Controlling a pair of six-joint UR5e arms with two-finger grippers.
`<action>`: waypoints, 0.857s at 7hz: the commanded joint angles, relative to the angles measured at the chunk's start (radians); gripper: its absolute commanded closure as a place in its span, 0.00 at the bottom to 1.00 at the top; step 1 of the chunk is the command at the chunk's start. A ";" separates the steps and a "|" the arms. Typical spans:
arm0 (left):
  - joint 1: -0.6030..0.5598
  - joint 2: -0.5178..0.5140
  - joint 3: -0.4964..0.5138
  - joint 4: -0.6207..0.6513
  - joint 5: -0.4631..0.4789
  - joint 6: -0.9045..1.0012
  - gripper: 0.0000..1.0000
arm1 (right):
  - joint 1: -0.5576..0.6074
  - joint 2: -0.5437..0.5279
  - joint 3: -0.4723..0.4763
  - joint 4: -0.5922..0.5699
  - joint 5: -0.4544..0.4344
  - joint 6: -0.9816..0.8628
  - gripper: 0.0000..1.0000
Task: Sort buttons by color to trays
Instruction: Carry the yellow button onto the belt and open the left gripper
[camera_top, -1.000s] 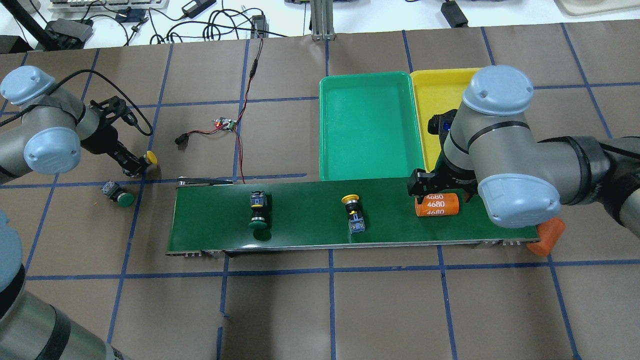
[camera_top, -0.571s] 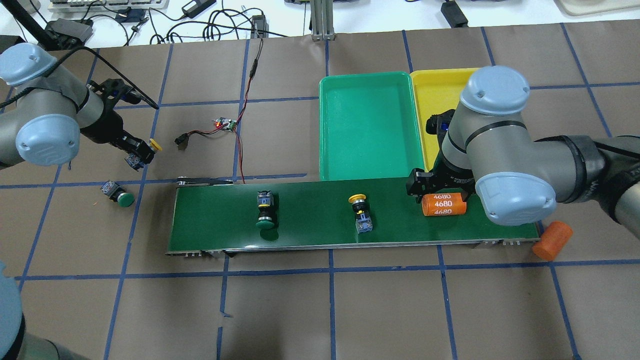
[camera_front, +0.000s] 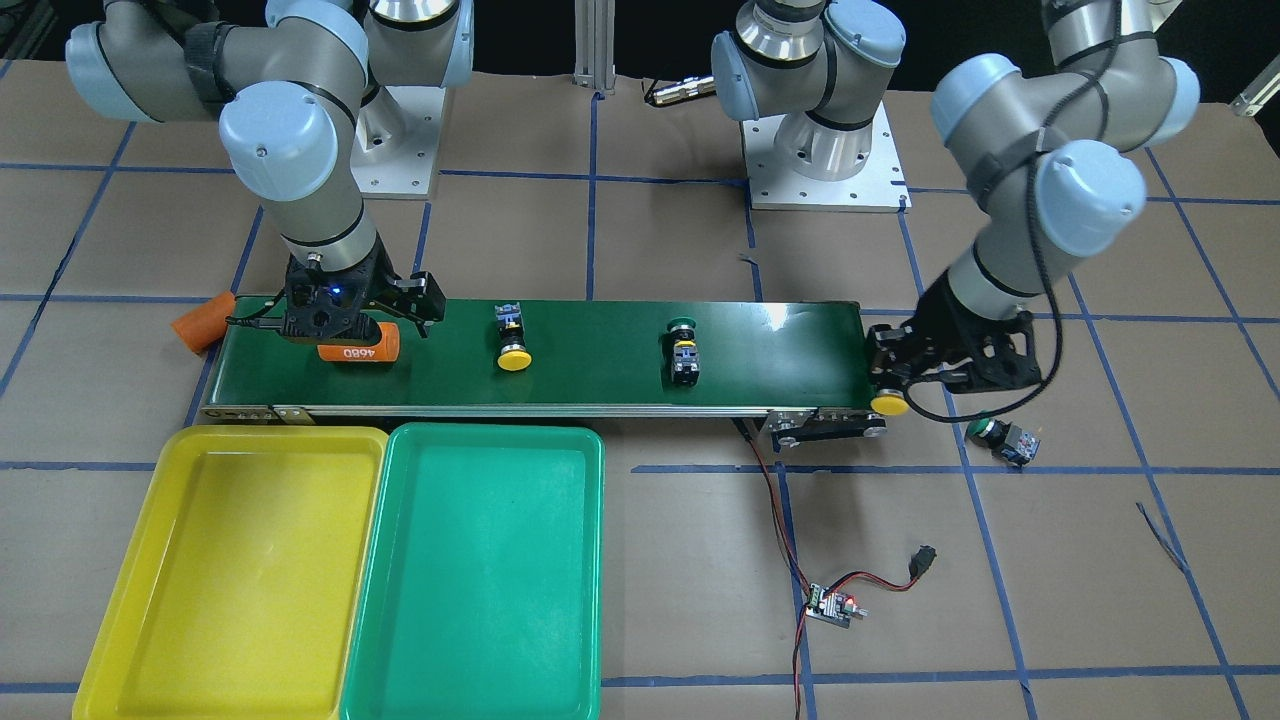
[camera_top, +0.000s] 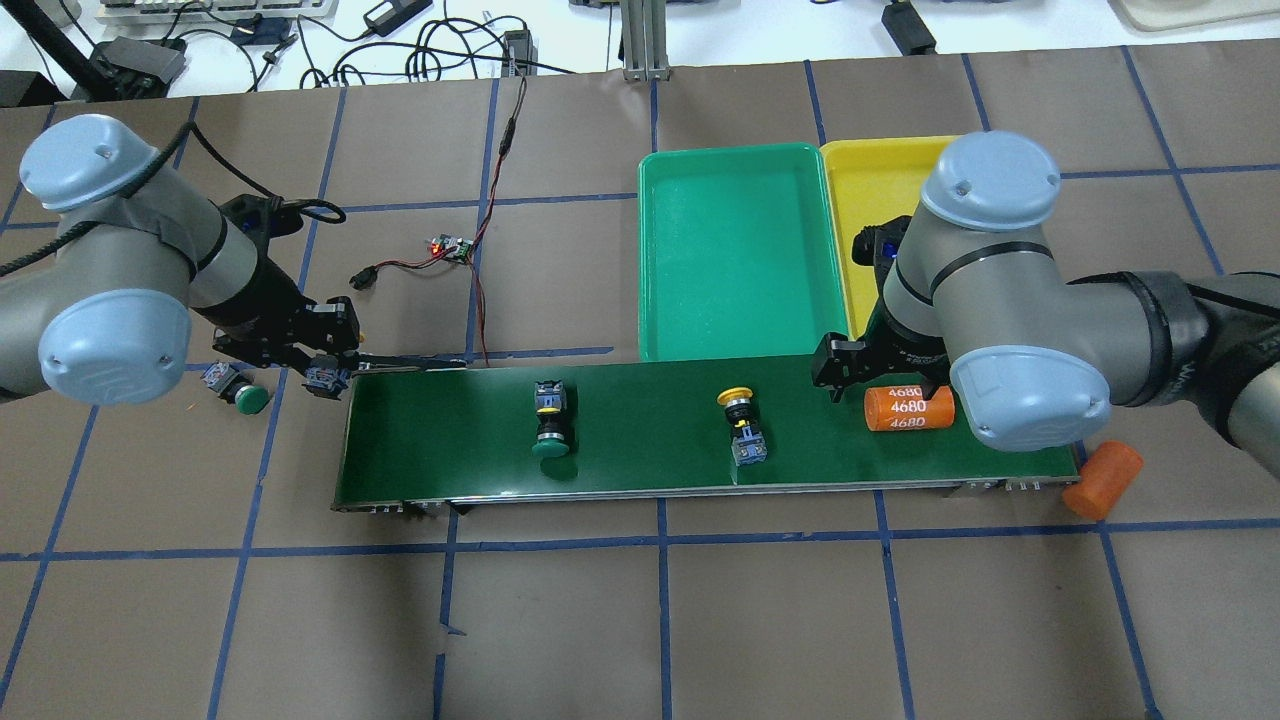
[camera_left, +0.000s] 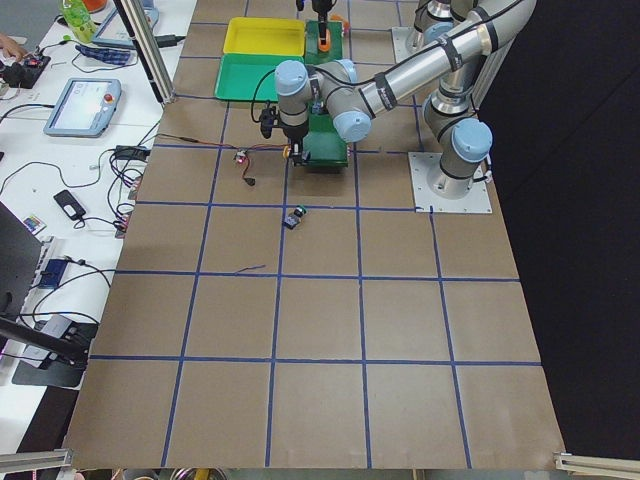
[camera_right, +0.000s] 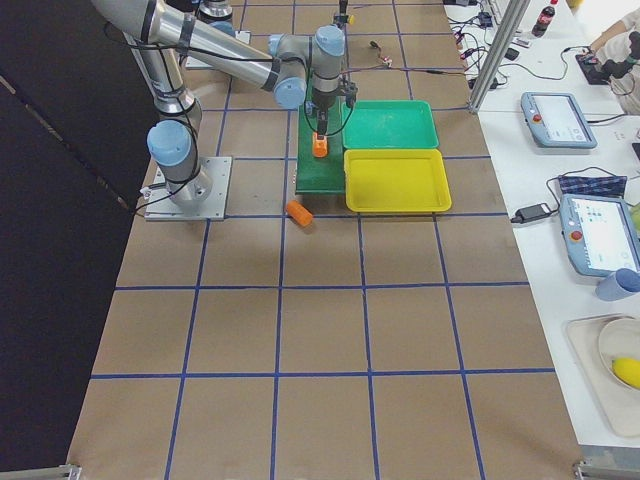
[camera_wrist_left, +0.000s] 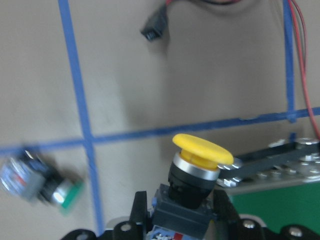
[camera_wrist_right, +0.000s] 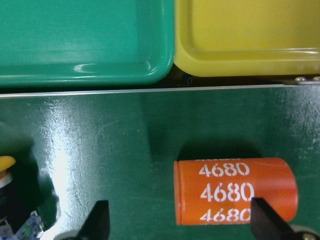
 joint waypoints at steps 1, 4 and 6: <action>-0.047 0.056 -0.098 0.010 -0.002 -0.137 1.00 | 0.000 0.000 0.002 -0.004 0.000 -0.004 0.00; -0.046 0.065 -0.137 0.038 -0.002 -0.203 0.44 | 0.002 0.000 0.005 -0.004 0.001 0.007 0.00; -0.043 0.056 -0.129 0.116 -0.001 -0.204 0.00 | 0.005 0.000 0.007 -0.003 0.001 0.008 0.00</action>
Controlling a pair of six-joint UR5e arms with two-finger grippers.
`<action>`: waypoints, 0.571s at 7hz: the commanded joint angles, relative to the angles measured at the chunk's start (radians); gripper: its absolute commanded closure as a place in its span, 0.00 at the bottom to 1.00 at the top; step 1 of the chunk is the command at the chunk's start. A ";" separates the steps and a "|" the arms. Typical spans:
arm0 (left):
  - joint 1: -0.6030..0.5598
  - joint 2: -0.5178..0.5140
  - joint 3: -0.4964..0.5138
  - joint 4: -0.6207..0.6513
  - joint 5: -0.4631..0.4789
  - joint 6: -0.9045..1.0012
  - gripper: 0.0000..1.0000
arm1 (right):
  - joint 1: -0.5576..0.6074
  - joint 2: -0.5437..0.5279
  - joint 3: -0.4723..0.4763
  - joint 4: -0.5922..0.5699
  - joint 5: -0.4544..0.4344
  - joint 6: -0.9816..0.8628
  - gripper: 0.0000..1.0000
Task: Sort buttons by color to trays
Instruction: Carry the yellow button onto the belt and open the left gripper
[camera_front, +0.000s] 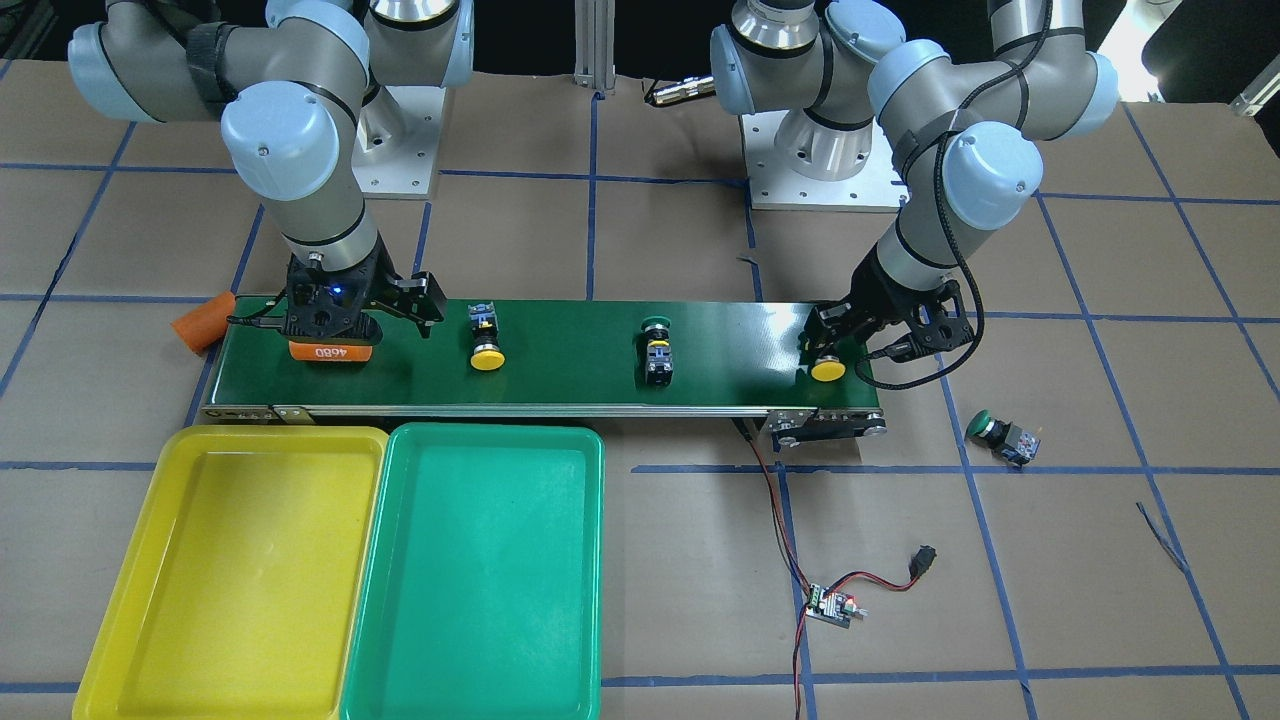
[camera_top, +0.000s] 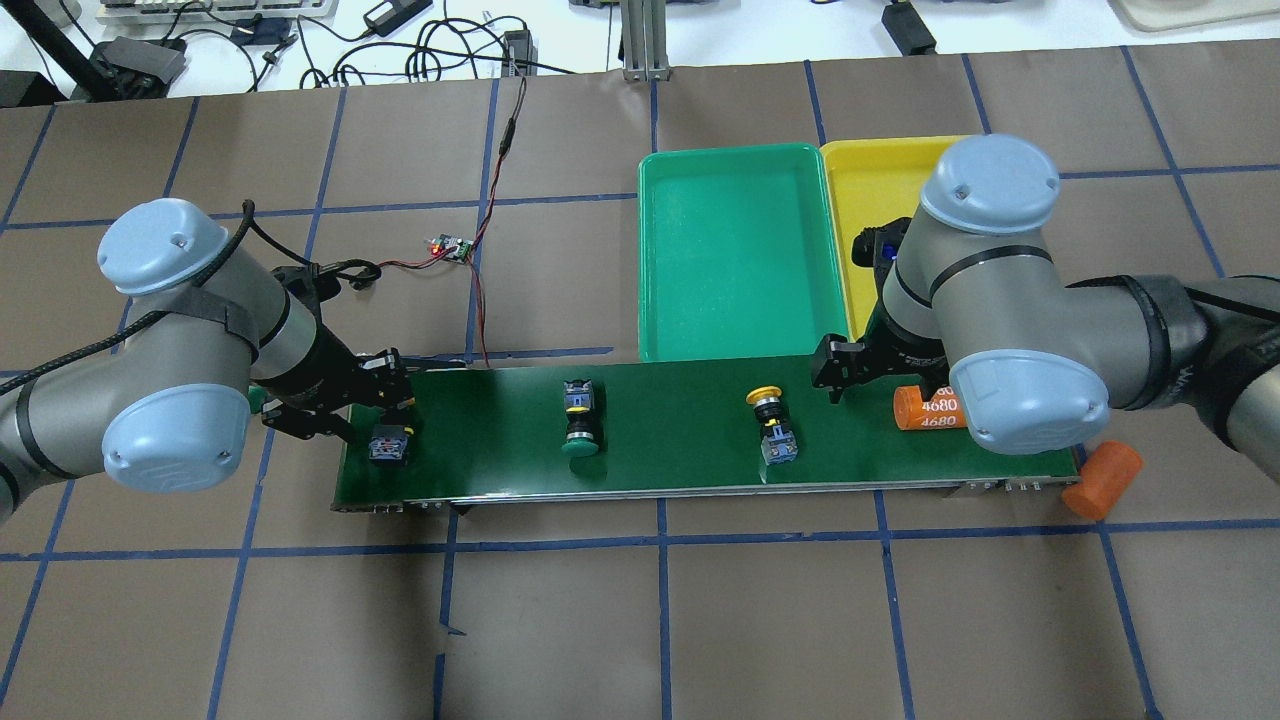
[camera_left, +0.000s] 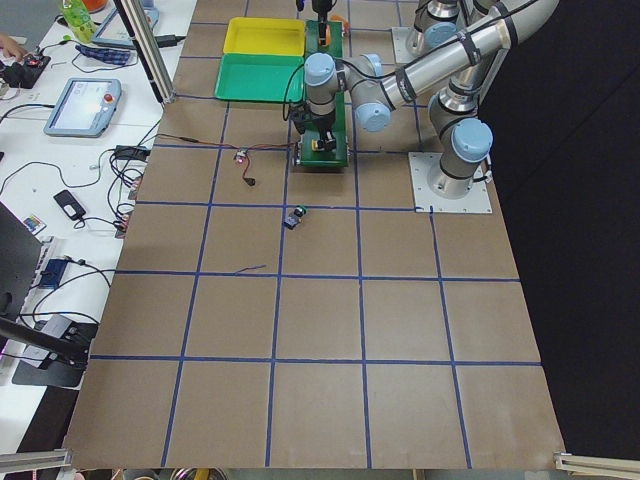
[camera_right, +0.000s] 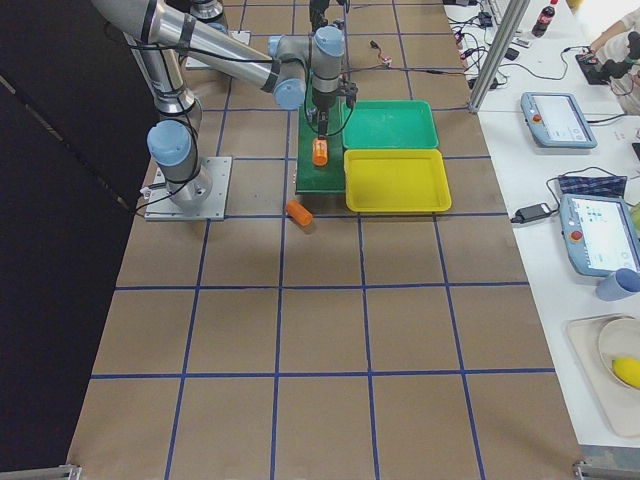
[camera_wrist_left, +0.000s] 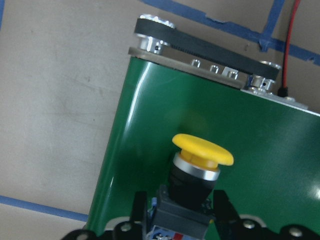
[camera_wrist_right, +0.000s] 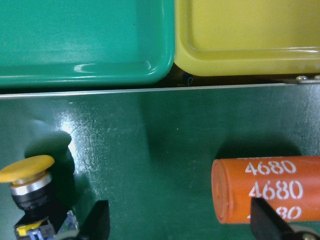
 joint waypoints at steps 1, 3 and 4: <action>0.002 0.014 0.034 0.020 0.005 -0.003 0.00 | 0.004 -0.002 0.001 0.001 0.000 0.001 0.00; 0.015 0.025 0.106 -0.006 0.007 -0.003 0.00 | 0.005 0.000 0.003 0.001 0.000 0.004 0.00; 0.035 0.022 0.155 -0.033 0.014 0.002 0.00 | 0.005 0.000 0.003 0.003 0.000 0.004 0.00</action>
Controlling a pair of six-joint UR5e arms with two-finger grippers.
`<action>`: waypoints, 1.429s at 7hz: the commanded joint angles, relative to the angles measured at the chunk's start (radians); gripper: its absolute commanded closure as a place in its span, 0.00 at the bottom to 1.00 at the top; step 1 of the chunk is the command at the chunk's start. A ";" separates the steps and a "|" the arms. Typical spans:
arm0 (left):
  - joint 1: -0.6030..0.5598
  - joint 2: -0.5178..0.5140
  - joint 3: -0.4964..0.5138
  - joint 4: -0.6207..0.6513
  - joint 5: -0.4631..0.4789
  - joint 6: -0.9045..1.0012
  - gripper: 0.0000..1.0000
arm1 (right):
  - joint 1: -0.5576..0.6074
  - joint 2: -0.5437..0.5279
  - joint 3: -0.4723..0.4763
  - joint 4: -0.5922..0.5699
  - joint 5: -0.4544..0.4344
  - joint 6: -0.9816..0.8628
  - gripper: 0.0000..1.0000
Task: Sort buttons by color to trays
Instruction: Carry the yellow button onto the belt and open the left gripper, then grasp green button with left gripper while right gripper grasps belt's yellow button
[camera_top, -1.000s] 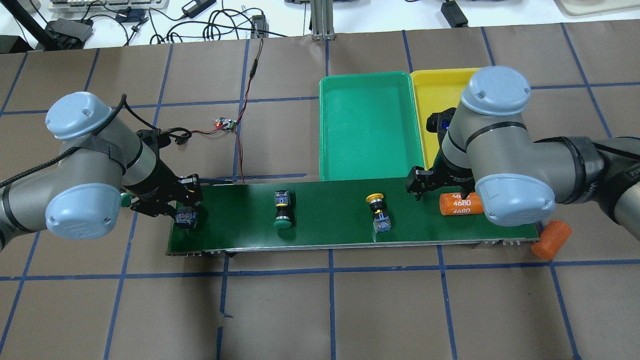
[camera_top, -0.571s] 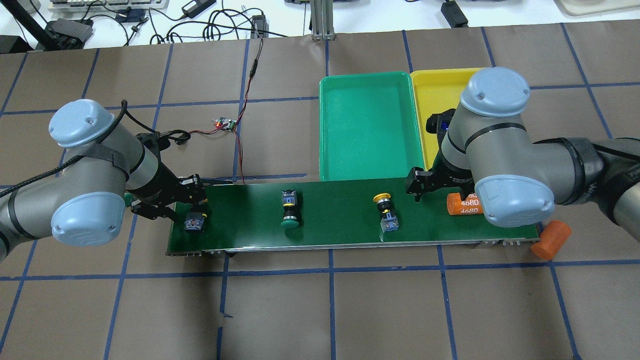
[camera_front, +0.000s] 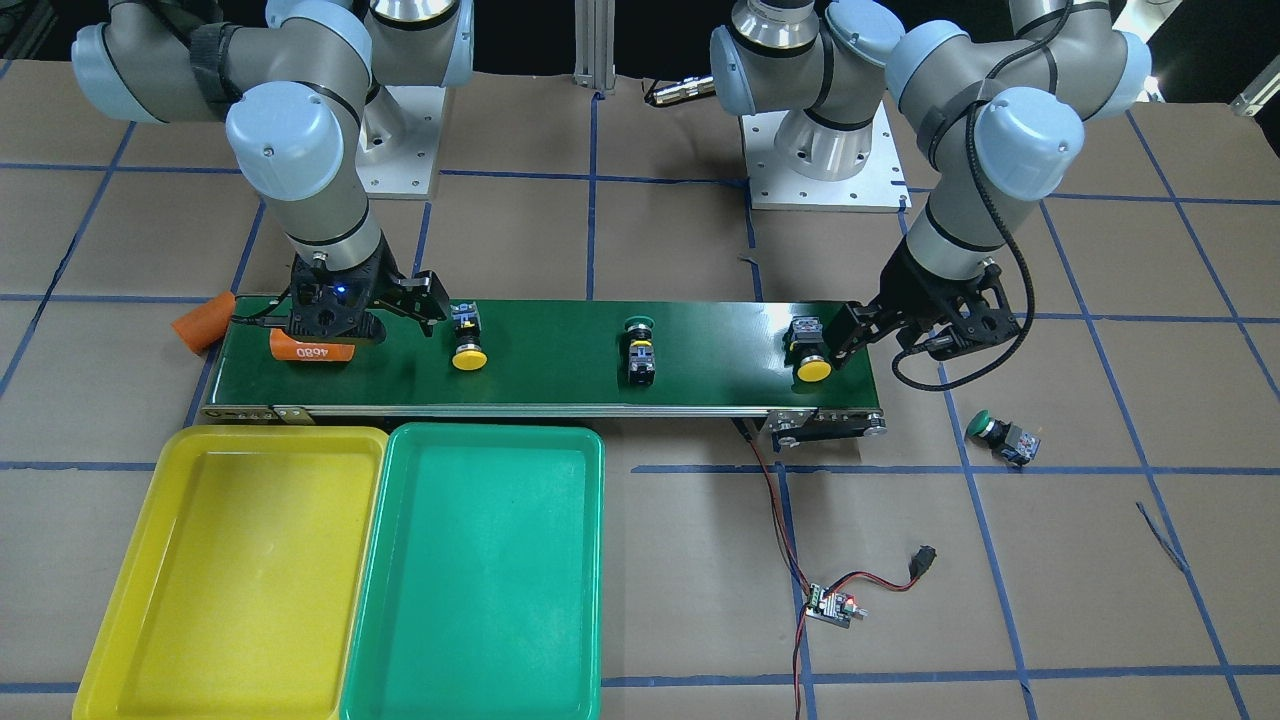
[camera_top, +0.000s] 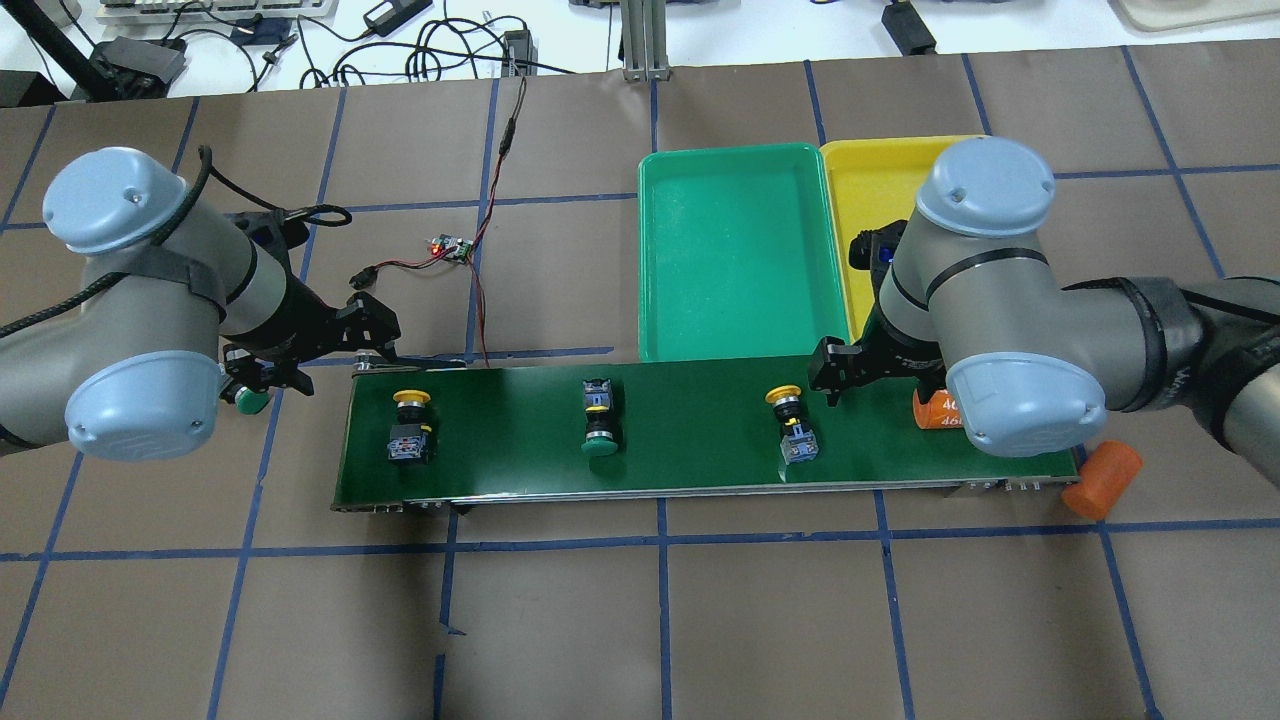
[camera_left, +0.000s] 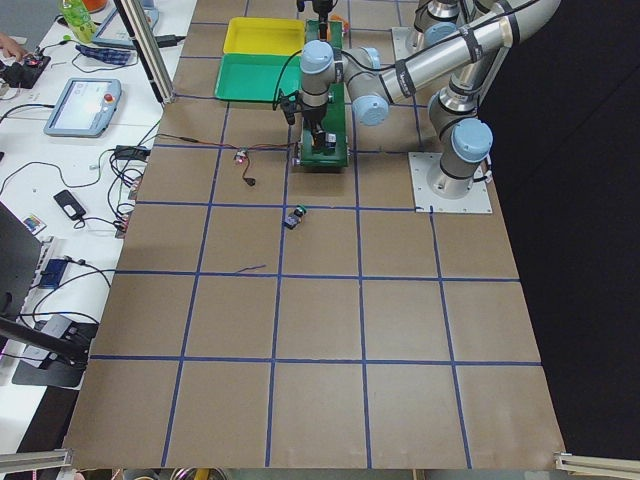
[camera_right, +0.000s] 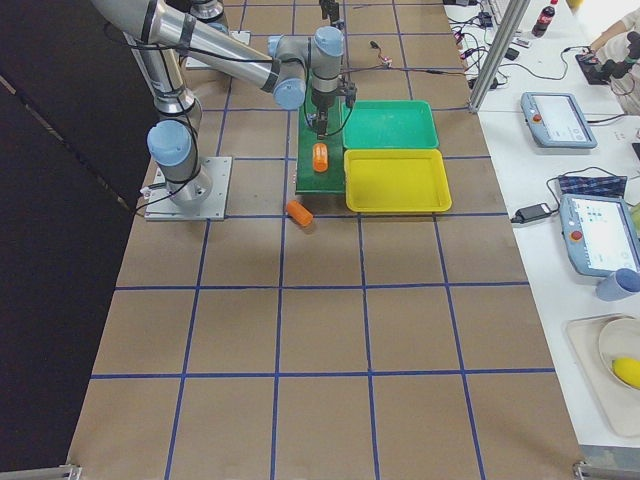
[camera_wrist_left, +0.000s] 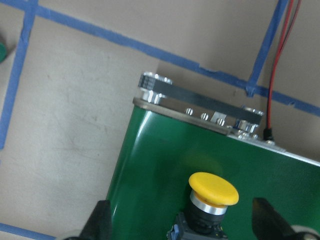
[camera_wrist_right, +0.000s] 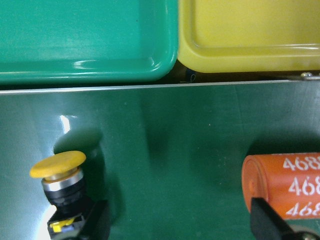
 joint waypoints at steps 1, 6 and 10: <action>0.082 -0.022 0.096 -0.025 0.012 0.013 0.00 | 0.000 0.002 0.001 0.000 0.000 -0.001 0.00; 0.269 -0.212 0.101 0.089 0.011 0.074 0.00 | 0.003 0.006 0.001 0.006 0.002 -0.001 0.00; 0.276 -0.334 0.098 0.197 0.092 0.077 0.00 | 0.003 0.054 0.001 -0.002 0.005 -0.001 0.00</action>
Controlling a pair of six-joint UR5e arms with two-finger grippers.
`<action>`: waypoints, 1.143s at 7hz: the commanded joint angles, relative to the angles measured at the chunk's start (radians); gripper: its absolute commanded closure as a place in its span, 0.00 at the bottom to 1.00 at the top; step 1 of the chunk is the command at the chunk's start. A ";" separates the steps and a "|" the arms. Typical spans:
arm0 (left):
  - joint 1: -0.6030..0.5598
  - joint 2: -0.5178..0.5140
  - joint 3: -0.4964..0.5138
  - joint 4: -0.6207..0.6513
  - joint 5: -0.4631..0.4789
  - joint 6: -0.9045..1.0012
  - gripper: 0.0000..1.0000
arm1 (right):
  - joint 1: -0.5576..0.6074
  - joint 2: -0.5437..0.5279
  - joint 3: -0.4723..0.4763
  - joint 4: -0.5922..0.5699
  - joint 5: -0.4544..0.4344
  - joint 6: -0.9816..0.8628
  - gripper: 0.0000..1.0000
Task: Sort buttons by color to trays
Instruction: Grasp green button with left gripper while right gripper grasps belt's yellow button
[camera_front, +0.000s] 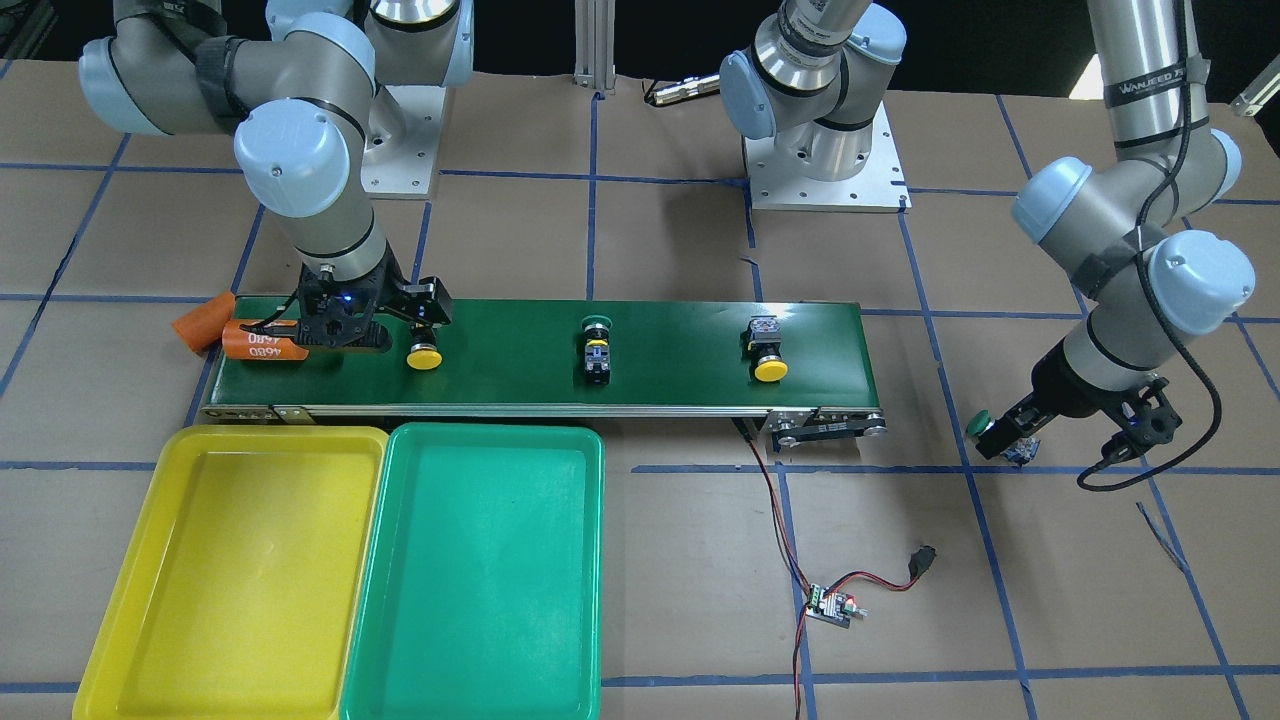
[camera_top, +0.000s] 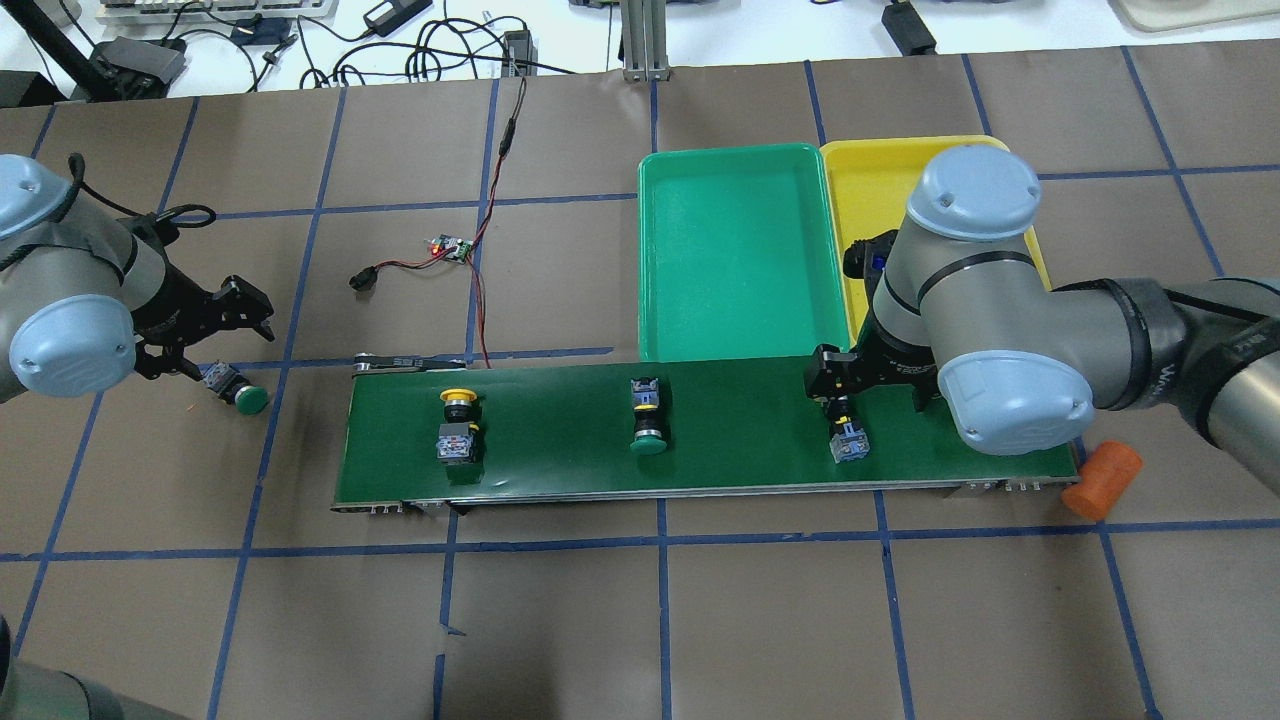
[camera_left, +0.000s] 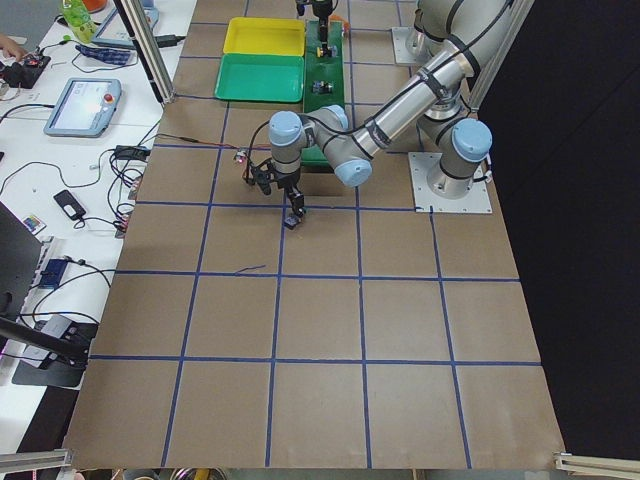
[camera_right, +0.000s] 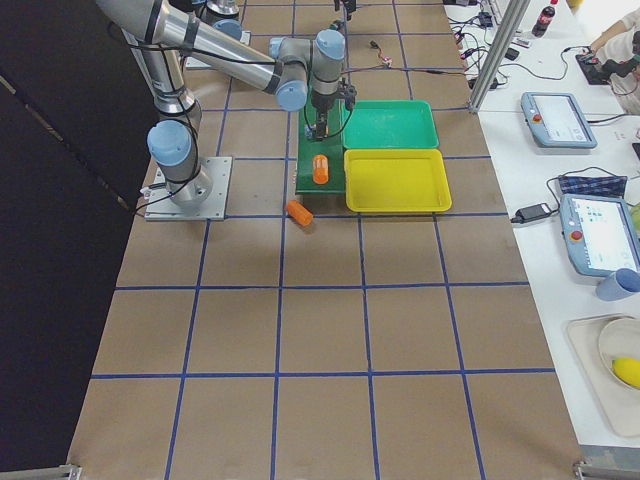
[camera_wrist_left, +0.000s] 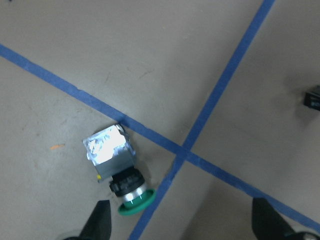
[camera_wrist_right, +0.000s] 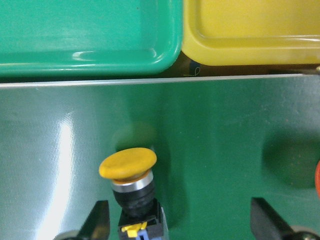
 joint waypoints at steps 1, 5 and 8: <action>0.001 -0.040 0.002 0.026 0.022 0.002 0.00 | 0.000 0.050 0.000 -0.014 0.001 0.000 0.00; 0.047 -0.086 0.002 0.057 0.044 0.007 0.01 | -0.001 0.043 -0.005 -0.013 -0.004 -0.005 0.96; 0.045 -0.090 0.002 0.083 0.033 0.047 1.00 | -0.001 0.021 -0.015 -0.007 -0.014 0.000 1.00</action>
